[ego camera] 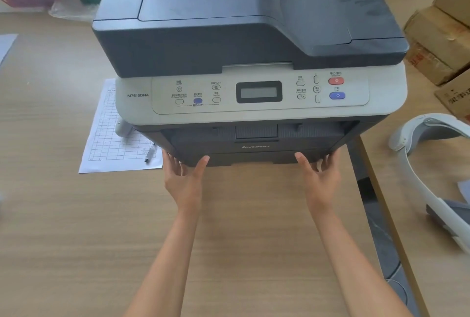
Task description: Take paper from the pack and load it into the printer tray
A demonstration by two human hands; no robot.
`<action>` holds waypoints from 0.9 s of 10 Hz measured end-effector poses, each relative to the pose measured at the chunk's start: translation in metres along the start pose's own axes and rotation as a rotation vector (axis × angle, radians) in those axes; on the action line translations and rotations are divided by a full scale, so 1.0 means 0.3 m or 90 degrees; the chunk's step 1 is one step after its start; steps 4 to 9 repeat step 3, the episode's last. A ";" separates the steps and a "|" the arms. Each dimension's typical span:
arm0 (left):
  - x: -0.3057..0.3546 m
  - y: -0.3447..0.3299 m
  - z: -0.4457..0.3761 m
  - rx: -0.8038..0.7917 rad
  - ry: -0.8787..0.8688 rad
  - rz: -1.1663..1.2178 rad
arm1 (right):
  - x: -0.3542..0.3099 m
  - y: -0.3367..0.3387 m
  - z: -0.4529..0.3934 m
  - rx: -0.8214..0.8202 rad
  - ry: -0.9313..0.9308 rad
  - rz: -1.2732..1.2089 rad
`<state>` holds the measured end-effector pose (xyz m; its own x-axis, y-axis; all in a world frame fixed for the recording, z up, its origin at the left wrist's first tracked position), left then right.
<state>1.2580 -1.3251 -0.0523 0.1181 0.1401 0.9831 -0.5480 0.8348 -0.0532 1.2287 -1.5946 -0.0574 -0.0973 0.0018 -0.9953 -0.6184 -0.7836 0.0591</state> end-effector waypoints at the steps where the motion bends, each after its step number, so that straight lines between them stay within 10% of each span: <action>1: -0.002 0.005 0.004 0.002 0.007 -0.001 | 0.001 0.004 0.004 -0.005 -0.006 0.013; 9: 0.057 0.022 0.076 -0.019 0.038 -0.035 | -0.026 0.018 0.050 -0.040 -0.054 0.097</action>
Point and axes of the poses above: each hand's wrist, its own z-axis away from the middle knuckle, its own y-axis out of the back of the hand, x = y × z, the point moved 3 cm from there along -z, towards the middle knuckle, and after that the axes turned 3 degrees about x, right-handed, at the moved point
